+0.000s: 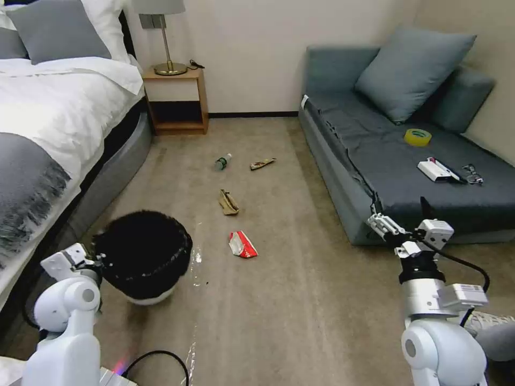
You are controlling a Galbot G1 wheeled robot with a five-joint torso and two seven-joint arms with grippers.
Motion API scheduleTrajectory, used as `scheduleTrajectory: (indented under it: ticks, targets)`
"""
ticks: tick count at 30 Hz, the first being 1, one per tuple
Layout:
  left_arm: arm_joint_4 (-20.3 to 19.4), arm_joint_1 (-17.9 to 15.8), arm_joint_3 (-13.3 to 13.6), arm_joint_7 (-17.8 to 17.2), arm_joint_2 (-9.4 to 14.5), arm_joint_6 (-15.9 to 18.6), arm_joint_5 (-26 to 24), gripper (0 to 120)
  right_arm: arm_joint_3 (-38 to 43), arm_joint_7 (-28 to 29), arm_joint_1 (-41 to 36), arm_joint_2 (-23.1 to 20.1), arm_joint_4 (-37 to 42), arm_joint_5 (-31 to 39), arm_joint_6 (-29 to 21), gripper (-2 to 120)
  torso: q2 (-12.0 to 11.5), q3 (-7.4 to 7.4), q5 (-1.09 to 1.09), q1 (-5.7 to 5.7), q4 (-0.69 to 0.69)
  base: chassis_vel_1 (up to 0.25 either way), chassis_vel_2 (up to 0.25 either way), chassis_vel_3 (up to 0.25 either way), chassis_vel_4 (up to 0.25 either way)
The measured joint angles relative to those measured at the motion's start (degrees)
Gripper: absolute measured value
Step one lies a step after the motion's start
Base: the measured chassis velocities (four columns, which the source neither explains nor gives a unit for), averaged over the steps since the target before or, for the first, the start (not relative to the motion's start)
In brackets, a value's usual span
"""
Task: Pick up the trash bin, then pick up the garbage on the floor and place it into the trash bin.
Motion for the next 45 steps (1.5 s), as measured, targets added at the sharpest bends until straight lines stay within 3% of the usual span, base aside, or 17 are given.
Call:
scheduleTrajectory:
  ticks: [2, 7, 14, 24, 45]
  targets:
    - [-1.9, 1.6, -0.7, 1.2, -0.7, 0.0, 3.1, 4, 0.2, -0.1, -0.1, -0.3, 0.1, 0.4, 0.2, 100, 0.0, 0.0, 0.0, 0.0, 0.0, 0.0, 0.0, 0.0, 0.0]
    - [-3.9, 3.7, -1.2, 2.0, -2.4, -0.1, 4.2, 3, 0.6, -1.0, -0.2, -0.9, 0.2, 1.2, 0.5, 100, 0.0, 0.0, 0.0, 0.0, 0.0, 0.0, 0.0, 0.0, 0.0]
    - [-4.5, 4.6, -1.2, 2.2, -3.7, -0.2, 4.4, 3, 1.1, -4.5, -0.6, -1.0, -0.4, 1.2, 2.8, 100, 0.0, 0.0, 0.0, 0.0, 0.0, 0.0, 0.0, 0.0, 0.0]
    - [-4.6, 5.2, -1.4, 2.7, -4.2, -0.2, 4.7, 3, 1.3, -4.6, -1.4, -1.3, -0.2, 1.2, 3.7, 100, 0.0, -0.01, 0.0, 0.0, 0.0, -0.034, 0.041, 0.041, -0.035]
    - [-4.4, 5.0, -2.3, 3.0, -4.7, -0.3, 4.6, 3, 1.1, -4.8, -1.9, -1.6, 0.0, 0.7, 4.4, 100, 0.0, 0.0, 0.0, 0.0, 0.0, -0.231, 0.232, 0.239, -0.239]
